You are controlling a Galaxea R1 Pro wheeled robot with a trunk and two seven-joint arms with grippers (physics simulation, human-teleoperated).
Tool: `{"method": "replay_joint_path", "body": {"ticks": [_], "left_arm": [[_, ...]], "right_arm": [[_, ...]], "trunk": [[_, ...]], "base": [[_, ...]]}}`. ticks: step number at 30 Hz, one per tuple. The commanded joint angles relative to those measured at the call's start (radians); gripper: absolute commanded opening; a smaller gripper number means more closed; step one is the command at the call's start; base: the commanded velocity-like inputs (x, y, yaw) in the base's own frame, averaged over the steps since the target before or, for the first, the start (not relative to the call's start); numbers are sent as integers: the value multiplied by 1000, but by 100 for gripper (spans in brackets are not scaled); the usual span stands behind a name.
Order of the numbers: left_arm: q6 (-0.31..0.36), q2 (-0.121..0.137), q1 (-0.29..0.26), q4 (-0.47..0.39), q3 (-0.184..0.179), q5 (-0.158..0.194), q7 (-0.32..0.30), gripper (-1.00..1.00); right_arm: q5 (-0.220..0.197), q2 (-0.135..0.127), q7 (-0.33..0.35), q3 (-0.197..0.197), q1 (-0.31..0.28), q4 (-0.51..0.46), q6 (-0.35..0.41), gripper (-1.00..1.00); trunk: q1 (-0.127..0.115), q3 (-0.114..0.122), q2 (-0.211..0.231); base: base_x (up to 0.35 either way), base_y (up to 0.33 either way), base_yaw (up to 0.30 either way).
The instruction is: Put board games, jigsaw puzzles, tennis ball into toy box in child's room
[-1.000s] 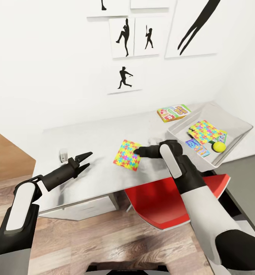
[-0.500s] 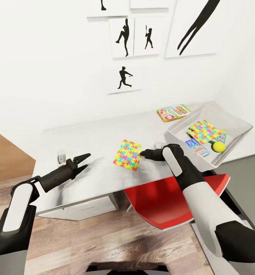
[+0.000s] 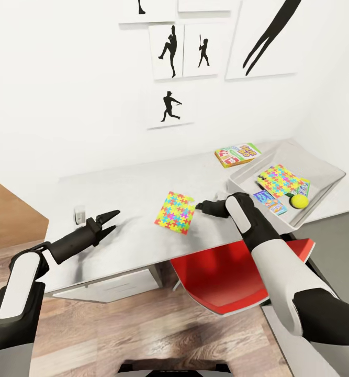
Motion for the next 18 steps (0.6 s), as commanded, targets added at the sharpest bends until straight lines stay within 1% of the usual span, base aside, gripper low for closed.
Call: {"method": "replay_joint_path", "body": {"ticks": [1,5,7,13,18], "left_arm": [[5,0,0,0,3,-6,-7,100],[5,0,0,0,6,-6,-7,100],[5,1,0,0,7,-6,-6,100],[5,1,1,0,9,-6,-7,100],[5,1,1,0,10,-6,-7,100]], "right_arm": [[-11,-1,-7,-4,-5,6,-2,100],[-12,-1,4,-13,-12,16,-14,100],[-13,-1,20,-18,-18,23,-27,100],[-14,-1,47,-24,-24,29,-43,100],[-14,0,56,-27,-25,32,-49,100]], "trunk": [[1,-1,-2],[1,-1,-2],[1,-1,-2],[1,-1,-2],[1,-1,-2]], "base": [[0,0,0],[0,0,0],[0,0,0],[0,0,0],[0,0,0]]}}
